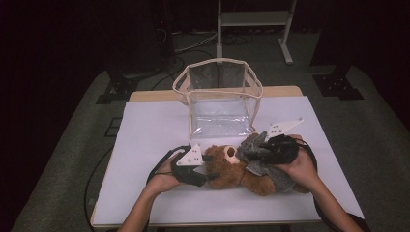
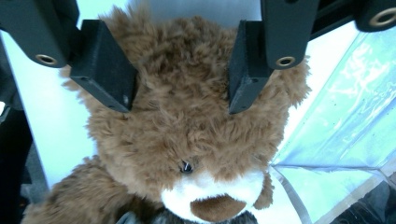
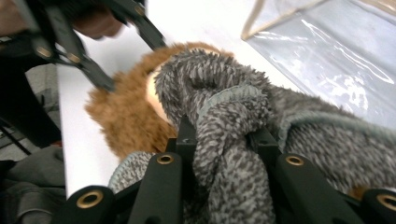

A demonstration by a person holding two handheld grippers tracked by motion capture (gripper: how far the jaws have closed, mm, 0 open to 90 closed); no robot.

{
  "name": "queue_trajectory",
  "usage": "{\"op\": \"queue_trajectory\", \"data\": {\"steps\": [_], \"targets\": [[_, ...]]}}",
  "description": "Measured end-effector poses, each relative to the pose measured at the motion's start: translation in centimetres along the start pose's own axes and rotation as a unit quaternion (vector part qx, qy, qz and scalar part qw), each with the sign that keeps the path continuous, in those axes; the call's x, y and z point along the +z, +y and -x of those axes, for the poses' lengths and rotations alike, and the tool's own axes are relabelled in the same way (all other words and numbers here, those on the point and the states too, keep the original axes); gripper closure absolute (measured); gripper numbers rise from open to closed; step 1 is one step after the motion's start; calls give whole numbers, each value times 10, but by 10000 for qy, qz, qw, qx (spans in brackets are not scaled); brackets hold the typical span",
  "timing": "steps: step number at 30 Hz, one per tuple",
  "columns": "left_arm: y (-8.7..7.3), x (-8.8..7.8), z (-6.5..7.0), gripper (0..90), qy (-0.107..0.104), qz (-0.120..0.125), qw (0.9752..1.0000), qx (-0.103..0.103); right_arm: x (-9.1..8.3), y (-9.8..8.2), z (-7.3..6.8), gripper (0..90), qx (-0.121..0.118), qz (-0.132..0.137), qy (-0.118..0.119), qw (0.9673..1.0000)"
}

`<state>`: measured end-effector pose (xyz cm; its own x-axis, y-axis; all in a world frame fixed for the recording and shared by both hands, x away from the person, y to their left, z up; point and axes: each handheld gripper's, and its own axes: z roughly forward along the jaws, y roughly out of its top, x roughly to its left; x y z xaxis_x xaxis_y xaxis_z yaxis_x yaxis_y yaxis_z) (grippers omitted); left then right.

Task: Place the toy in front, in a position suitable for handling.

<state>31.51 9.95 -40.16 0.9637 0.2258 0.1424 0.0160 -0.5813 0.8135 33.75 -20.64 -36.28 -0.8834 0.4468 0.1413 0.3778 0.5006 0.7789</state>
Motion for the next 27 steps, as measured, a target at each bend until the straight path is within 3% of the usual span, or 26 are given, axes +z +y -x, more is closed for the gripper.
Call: {"op": "queue_trajectory", "data": {"steps": [6,10,15,21,27], "targets": [[0,6,-4,439,288,77,9995,-120,2,16,-24,711,-306,49,286,9991],[-1,7,-6,439,417,117,9988,-236,13,19,-38,710,-505,-143,301,9982],[-2,5,-7,437,420,146,9986,-289,17,1,-34,711,-441,-322,184,9983],[-1,2,-7,390,231,164,9991,-301,-3,-25,-24,716,-185,-206,86,9996],[-1,7,-5,419,207,99,9994,-261,-9,-14,-33,714,-339,-241,79,9991]]}}
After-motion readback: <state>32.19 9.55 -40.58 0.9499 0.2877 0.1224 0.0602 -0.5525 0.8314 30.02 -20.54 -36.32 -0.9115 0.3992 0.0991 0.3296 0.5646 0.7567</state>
